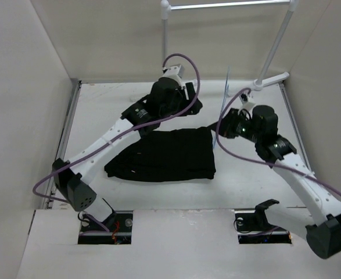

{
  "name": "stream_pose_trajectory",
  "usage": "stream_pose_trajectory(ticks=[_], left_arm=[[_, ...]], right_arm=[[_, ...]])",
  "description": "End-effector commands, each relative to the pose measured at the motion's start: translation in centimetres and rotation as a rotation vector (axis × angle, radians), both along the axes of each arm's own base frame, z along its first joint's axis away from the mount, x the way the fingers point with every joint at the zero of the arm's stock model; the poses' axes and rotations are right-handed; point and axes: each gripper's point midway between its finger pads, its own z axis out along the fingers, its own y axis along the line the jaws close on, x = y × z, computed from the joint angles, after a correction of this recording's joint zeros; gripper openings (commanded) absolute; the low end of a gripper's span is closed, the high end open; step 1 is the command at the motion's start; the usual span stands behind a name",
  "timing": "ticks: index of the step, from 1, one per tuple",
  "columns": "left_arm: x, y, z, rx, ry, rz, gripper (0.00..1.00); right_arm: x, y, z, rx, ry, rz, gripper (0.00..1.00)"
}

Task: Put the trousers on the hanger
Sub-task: Pick up the hanger from the clothesline, then place the trousers on the hanger.

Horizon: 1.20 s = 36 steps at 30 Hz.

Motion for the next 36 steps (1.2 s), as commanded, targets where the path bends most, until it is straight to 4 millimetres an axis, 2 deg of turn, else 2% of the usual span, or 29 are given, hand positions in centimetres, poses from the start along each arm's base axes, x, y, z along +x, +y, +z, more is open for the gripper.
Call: stream_pose_trajectory(ticks=[1, 6, 9, 12, 20, 22, 25, 29, 31, 34, 36], left_arm=[[-0.6, -3.6, 0.6, 0.011, -0.027, -0.084, 0.57], [-2.0, -7.3, -0.8, 0.026, -0.014, -0.154, 0.57], [-2.8, -8.9, -1.0, 0.016, -0.013, -0.187, 0.57], [-3.2, -10.2, -2.4, 0.042, 0.010, -0.208, 0.55], [-2.8, -13.4, -5.1, 0.045, 0.039, -0.227, 0.51], [-2.7, -14.0, -5.8, 0.042, 0.049, -0.229, 0.45], [-2.5, -14.3, -7.0, 0.052, 0.059, -0.212, 0.26], [-2.4, -14.5, -7.8, 0.046, 0.063, -0.189, 0.10], [-2.4, -14.2, -7.6, 0.019, 0.055, -0.144, 0.07], [-2.7, -13.9, -7.7, -0.056, 0.056, -0.083, 0.05], [-3.3, -14.1, -8.2, -0.102, 0.077, -0.053, 0.03]], right_arm=[[-3.1, -0.2, -2.0, -0.036, -0.006, -0.011, 0.14], [-5.7, -0.2, -4.4, -0.064, 0.036, -0.015, 0.14], [-6.4, -0.4, -5.0, -0.070, 0.046, -0.020, 0.14], [-7.0, -0.5, -5.0, -0.067, 0.048, -0.019, 0.14], [-8.6, -0.3, -6.6, -0.089, 0.089, 0.011, 0.14], [-9.0, -0.5, -7.0, -0.091, 0.100, 0.009, 0.14], [-9.5, -1.0, -7.3, -0.093, 0.108, -0.008, 0.14], [-10.5, -1.9, -8.1, -0.106, 0.137, -0.026, 0.15], [-10.8, -3.0, -8.6, -0.121, 0.167, -0.084, 0.22], [-11.4, -5.8, -8.9, -0.134, 0.221, -0.212, 0.45], [-11.8, -7.3, -8.9, -0.150, 0.253, -0.265, 0.54]])
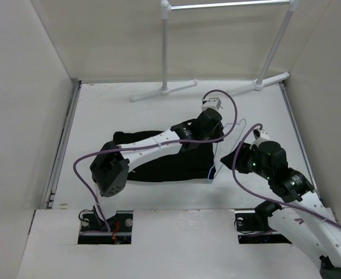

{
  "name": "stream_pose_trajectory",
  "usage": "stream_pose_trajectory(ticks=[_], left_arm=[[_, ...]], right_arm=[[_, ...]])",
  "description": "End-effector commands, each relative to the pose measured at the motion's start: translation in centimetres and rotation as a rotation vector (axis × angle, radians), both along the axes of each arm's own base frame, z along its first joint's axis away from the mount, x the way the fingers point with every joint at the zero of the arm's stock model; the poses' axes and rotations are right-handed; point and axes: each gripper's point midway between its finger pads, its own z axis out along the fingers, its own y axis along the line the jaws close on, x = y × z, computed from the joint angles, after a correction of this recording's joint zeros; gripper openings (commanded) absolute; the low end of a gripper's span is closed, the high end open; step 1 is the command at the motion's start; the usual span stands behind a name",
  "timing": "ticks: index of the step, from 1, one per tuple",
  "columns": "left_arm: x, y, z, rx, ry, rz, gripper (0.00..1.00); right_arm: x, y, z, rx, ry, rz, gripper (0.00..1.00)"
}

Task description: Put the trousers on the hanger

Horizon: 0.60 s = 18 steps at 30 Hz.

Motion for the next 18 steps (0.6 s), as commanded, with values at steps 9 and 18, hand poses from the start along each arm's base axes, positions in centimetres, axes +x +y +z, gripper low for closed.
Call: stream_pose_trajectory(ticks=[9, 18], left_arm=[[-0.2, 1.2, 2.8, -0.300, -0.084, 0.328, 0.00], [-0.1, 4.5, -2.4, -0.368, -0.100, 0.539, 0.01]], right_arm=[[3.3, -5.6, 0.0, -0.002, 0.072, -0.320, 0.16], [10.5, -2.8, -5.0, 0.040, 0.103, -0.282, 0.28]])
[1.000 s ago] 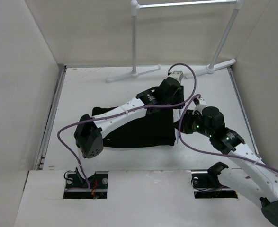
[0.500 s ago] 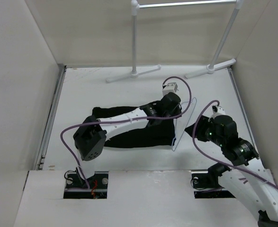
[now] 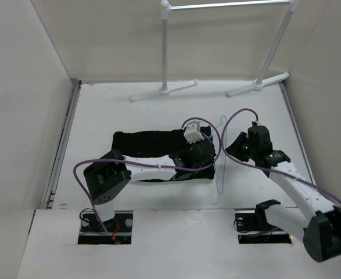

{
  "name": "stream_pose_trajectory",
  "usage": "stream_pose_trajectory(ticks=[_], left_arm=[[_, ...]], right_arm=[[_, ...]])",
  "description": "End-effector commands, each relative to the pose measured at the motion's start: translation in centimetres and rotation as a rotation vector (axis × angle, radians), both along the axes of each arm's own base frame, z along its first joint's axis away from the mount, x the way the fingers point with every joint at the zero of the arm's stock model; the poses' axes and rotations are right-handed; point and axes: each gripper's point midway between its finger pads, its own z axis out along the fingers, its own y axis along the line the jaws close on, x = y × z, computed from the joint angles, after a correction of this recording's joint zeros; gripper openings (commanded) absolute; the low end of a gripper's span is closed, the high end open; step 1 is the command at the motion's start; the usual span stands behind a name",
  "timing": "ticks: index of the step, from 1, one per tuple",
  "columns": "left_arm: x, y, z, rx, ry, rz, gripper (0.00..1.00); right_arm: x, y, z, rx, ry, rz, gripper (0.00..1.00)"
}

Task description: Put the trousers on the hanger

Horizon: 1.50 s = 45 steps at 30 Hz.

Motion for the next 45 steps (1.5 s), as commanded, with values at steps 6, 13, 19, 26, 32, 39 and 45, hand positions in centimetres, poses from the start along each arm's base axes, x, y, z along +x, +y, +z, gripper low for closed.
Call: stream_pose_trajectory(ticks=[6, 13, 19, 26, 32, 39, 45], left_arm=[[1.8, 1.8, 0.2, -0.179, -0.040, 0.176, 0.02], [2.3, 1.2, -1.6, -0.182, -0.021, 0.177, 0.02], [2.7, 2.1, -3.1, -0.152, -0.004, 0.189, 0.03], [2.8, 2.9, -4.1, -0.144, 0.000, 0.202, 0.03], [3.0, 3.9, -3.9, -0.151, -0.003, 0.210, 0.04], [2.7, 7.0, -3.7, -0.112, -0.010, 0.223, 0.04], [3.2, 11.3, -3.6, -0.079, -0.014, 0.261, 0.04]], right_arm=[[6.2, 3.9, -1.9, 0.108, -0.081, 0.056, 0.48], [6.9, 5.9, -5.4, 0.128, -0.019, 0.098, 0.46], [6.6, 6.0, -7.0, 0.113, 0.020, 0.096, 0.58], [5.3, 7.2, -9.2, 0.193, 0.082, 0.099, 0.54], [5.6, 7.7, -5.3, 0.311, 0.007, 0.108, 0.15], [6.4, 5.0, 0.6, 0.363, -0.102, 0.013, 0.12], [6.2, 2.3, 1.3, 0.329, -0.096, -0.069, 0.12]])
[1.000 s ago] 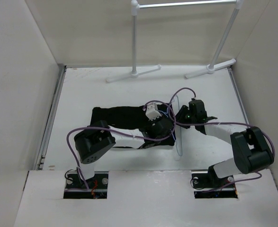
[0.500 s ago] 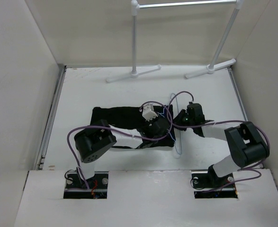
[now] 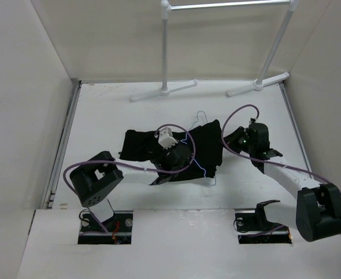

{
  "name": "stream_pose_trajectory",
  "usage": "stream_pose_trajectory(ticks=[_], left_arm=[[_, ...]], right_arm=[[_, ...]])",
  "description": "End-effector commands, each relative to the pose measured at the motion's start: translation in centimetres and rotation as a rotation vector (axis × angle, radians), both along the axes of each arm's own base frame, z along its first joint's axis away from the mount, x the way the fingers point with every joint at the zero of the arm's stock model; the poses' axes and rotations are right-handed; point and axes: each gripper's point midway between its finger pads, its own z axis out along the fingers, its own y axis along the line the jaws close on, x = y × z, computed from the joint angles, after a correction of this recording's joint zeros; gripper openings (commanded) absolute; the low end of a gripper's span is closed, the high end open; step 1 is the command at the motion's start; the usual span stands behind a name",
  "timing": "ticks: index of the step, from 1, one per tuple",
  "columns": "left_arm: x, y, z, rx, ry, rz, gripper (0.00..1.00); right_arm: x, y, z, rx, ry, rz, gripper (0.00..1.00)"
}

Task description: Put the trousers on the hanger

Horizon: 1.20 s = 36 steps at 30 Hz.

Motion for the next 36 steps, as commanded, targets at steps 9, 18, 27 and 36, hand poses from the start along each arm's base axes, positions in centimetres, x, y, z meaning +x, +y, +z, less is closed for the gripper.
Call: stream_pose_trajectory(ticks=[9, 18, 27, 36], left_arm=[[-0.6, 7.4, 0.3, 0.191, -0.015, -0.048, 0.04], [-1.6, 6.8, -2.8, 0.339, 0.036, -0.188, 0.04], [0.3, 10.3, 1.6, 0.325, -0.028, -0.037, 0.04], [0.2, 6.8, 4.7, 0.266, -0.074, -0.093, 0.04]], right_arm=[[1.9, -6.1, 0.8, -0.081, -0.001, -0.166, 0.13], [5.0, -7.1, 3.0, -0.092, -0.018, -0.194, 0.13], [3.8, -9.8, -1.0, -0.181, 0.112, -0.270, 0.16], [4.2, -9.4, -2.4, -0.195, 0.147, -0.261, 0.21]])
